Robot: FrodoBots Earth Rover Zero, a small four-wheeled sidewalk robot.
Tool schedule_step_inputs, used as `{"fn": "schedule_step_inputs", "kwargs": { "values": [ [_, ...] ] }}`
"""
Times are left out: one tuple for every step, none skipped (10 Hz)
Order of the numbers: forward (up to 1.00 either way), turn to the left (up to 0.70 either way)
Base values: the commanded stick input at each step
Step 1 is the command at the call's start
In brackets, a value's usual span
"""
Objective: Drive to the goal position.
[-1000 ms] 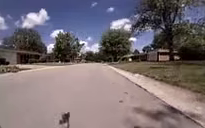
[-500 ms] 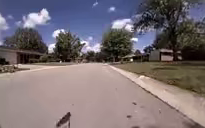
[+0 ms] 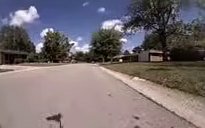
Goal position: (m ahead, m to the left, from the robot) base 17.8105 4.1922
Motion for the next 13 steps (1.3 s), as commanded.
{"fn": "schedule_step_inputs", "kwargs": {
  "values": [
    [0.85, 0.00],
    [0.85, 0.00],
    [0.85, 0.00],
    [0.85, 0.00],
    [0.85, 0.00],
    [0.85, 0.00],
    [0.85, 0.00],
    [0.85, 0.00],
    [0.85, 0.08],
    [0.85, 0.30],
    [0.85, 0.34],
    [0.85, 0.34],
    [0.85, 0.21]
  ]
}}
